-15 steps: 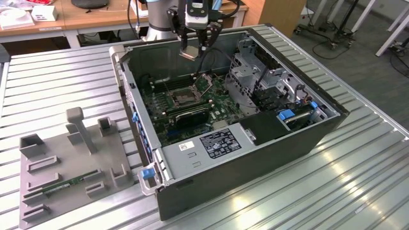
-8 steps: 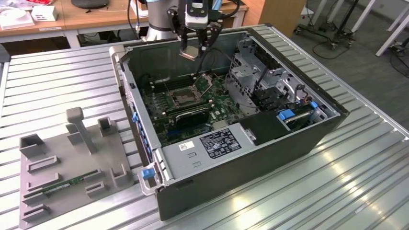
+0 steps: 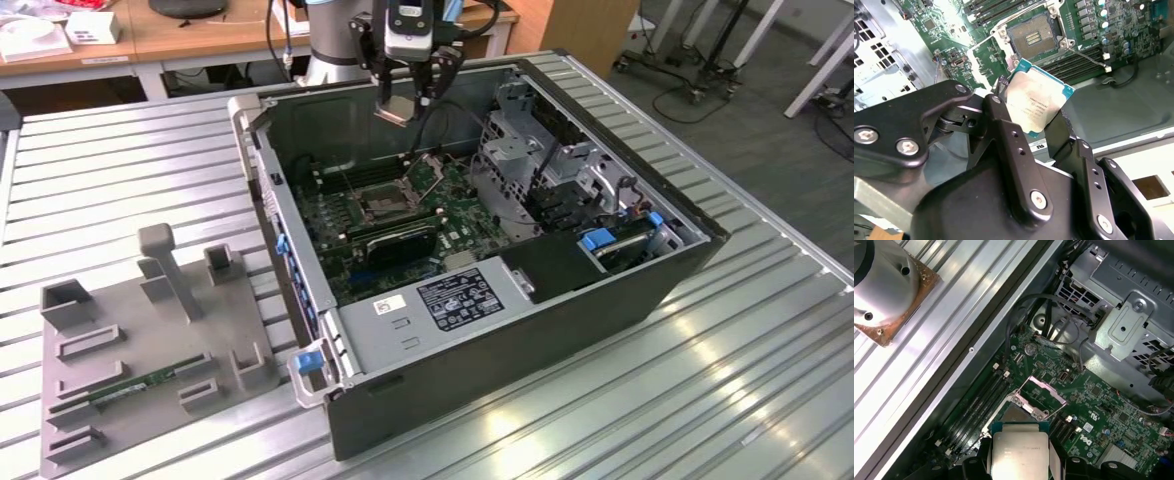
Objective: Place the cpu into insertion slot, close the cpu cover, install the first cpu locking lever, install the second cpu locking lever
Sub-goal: 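Place the cpu into insertion slot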
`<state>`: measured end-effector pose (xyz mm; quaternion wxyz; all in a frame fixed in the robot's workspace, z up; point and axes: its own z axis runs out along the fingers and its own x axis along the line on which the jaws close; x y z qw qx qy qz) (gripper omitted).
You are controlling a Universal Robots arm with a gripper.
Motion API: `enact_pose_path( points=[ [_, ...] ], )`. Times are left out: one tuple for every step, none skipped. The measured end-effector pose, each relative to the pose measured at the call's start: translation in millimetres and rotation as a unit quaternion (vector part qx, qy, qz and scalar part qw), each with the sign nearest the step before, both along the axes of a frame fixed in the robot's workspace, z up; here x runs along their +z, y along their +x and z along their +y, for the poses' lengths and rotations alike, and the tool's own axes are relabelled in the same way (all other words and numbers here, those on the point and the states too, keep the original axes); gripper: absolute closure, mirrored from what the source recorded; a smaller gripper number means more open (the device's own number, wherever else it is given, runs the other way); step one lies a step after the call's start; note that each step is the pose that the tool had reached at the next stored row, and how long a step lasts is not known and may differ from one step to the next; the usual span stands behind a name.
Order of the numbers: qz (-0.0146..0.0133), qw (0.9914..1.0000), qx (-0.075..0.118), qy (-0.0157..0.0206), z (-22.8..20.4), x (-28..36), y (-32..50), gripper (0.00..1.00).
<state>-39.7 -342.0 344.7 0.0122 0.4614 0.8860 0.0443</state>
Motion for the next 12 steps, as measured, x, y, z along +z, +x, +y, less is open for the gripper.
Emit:
enact_pose_path(
  points=[
    [0.0000, 0.99997, -0.007, 0.0000, 0.0, -0.1, 0.0, 0.46],
    [0.0000, 0.99988, -0.016, 0.0000, 0.0, -0.2, 0.0, 0.46],
    [0.0000, 0.99971, -0.024, 0.0000, 0.0, -0.4, 0.0, 0.46],
    [0.0000, 0.99946, -0.033, 0.0000, 0.0, -0.6, 0.0, 0.46],
    [0.0000, 0.99914, -0.042, 0.0000, 0.0, -0.8, 0.0, 0.46],
    [0.0000, 0.99875, -0.050, 0.0000, 0.0, -1.0, 0.0, 0.46],
    [0.0000, 0.99824, -0.059, 0.0000, 0.0, -1.2, 0.0, 0.46],
    [0.0000, 0.99769, -0.068, 0.0000, 0.0, -1.4, 0.0, 0.46],
    [0.0000, 0.99708, -0.076, -0.0001, 0.0, -1.5, 0.0, 0.46],
    [0.0000, 0.99639, -0.085, 0.0000, 0.0, -1.8, 0.0, 0.46],
    [0.0000, 0.99563, -0.093, 0.0000, 0.0, -2.0, 0.0, 0.46],
    [0.0000, 0.99478, -0.102, -0.0001, 0.0, -2.1, 0.0, 0.46]
  ],
)
